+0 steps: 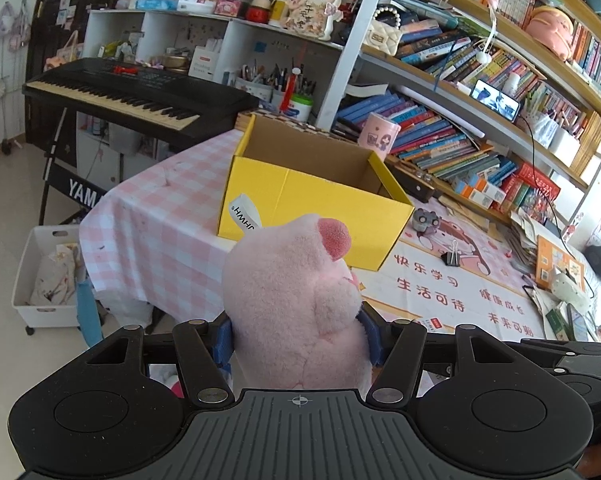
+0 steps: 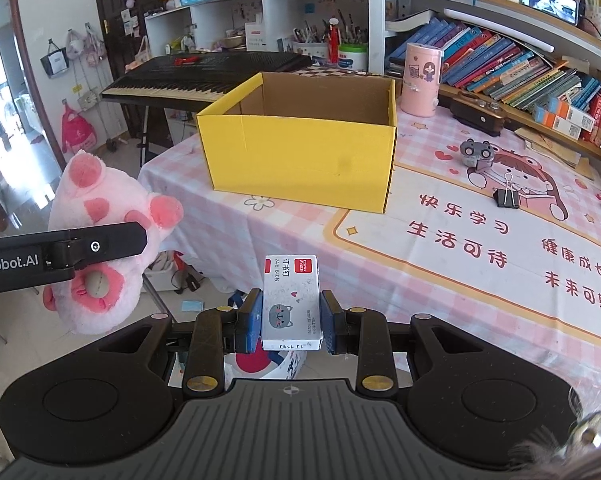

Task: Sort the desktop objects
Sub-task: 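Carry pig plush with left tool while right tool carries white box toward yellow box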

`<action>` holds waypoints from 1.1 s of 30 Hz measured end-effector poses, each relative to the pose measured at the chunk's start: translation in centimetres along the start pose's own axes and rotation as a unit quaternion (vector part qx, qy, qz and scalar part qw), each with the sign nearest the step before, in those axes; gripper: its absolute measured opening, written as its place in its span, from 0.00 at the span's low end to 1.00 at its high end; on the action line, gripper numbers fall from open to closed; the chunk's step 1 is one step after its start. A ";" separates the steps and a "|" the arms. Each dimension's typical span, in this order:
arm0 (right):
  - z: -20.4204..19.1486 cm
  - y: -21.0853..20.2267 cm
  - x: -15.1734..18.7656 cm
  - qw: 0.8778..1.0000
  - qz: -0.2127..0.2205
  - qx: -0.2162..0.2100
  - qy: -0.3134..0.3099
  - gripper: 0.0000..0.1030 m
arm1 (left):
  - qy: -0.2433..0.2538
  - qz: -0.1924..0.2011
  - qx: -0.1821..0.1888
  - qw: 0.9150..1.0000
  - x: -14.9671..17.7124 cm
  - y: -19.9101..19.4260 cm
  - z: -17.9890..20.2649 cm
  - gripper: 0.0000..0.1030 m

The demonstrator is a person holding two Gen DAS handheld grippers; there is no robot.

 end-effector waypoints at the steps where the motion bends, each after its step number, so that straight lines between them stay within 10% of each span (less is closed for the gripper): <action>1: 0.0 0.1 0.0 1.000 -0.002 0.000 0.000 0.27 | -0.001 -0.001 0.000 1.000 0.1 0.1 0.0 0.58; 17: 1.7 2.8 -3.3 1.000 0.013 -0.005 -0.002 0.27 | 0.019 0.013 -0.010 1.000 -2.6 2.5 0.6 0.58; 33: 6.8 6.1 -15.9 0.994 0.106 -0.029 -0.026 0.27 | 0.045 0.087 -0.013 0.995 -13.4 8.7 3.1 0.59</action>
Point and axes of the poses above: each gripper's, at about its wrist camera, not at the fingertips, and y roughly the way its jaws point, z to its right, x to its underside, the point moved 4 cm from there along y, roughly the way its jaws point, and after that the axes turned 1 degree about -y, right-handed, at the moved point
